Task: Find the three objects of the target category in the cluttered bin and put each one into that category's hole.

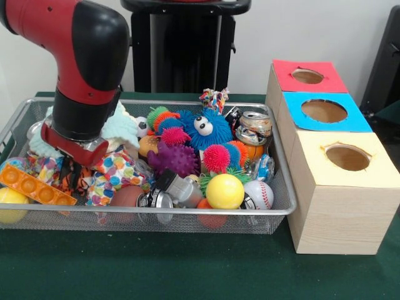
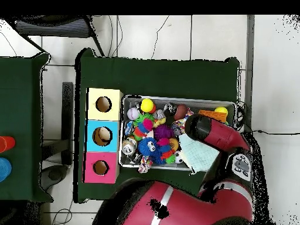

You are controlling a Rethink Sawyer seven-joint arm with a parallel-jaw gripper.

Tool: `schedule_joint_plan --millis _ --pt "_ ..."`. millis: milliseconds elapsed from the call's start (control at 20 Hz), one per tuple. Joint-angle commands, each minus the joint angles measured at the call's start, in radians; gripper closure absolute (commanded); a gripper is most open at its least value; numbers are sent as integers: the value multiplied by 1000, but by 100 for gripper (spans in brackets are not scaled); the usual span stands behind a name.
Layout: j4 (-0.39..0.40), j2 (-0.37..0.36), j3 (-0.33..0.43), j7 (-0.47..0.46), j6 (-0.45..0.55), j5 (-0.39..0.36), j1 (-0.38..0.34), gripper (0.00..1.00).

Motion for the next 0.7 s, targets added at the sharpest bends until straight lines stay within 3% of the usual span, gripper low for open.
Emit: schedule_joint_plan --millis 50,250,700 --pt "190 -237 210 33 -26 -39 -54 100" --pt "230 -335 190 73 -27 -37 -21 100" --pt "277 -438 108 127 86 -11 65 100"
